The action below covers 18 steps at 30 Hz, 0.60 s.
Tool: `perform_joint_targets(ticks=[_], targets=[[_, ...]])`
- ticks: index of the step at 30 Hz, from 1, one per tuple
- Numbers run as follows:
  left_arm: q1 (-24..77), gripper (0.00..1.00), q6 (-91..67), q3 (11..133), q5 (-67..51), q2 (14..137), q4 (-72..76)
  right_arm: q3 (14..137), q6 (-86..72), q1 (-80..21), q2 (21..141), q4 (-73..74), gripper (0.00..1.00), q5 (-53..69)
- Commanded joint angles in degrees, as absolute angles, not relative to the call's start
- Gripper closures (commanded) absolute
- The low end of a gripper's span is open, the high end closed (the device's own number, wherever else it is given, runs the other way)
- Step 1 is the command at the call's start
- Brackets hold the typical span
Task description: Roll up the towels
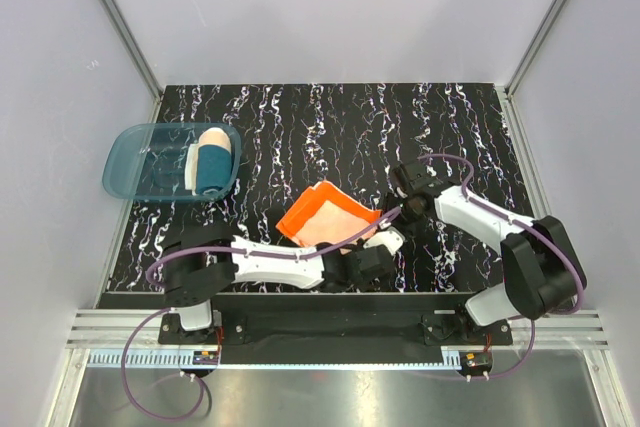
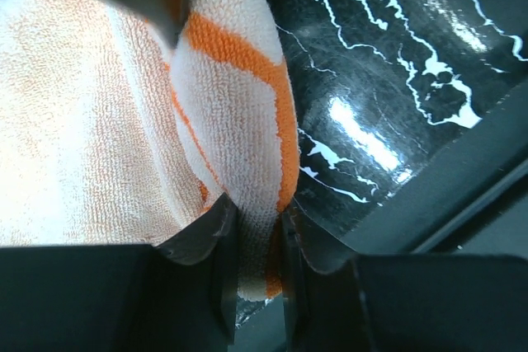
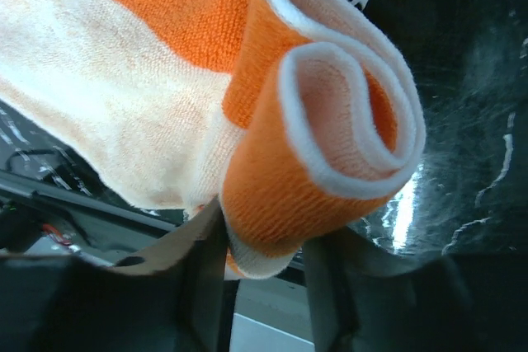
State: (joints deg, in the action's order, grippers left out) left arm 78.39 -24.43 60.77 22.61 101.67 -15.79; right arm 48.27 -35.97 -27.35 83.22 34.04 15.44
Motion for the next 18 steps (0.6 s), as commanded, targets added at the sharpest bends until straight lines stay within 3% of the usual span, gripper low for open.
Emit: perform_joint_targets(ticks=[1,3,6,14,18], targets=[[77.17,0.93,-25.84,60.47,12.33,99.41,-16.34,52.29,-33.93,-27.77,84.46,36.82,0.53,11.79],[75.85,0.93,-26.98,59.77,10.47,98.27,-16.35,54.30,-33.75,-27.60,84.90,37.96,0.33,9.77],[73.40,0.93,-28.65,58.10,5.64,96.60,-15.38,58.44,-32.96,-26.20,85.16,40.95,0.24,6.33],[66.80,0.93,-31.02,55.64,-2.80,93.43,-13.63,74.51,-29.80,-17.94,85.08,50.09,0.20,1.59],[62.76,0.93,-33.39,52.30,-10.09,92.55,-9.50,74.10,-29.97,-17.14,82.54,47.13,0.23,3.94]])
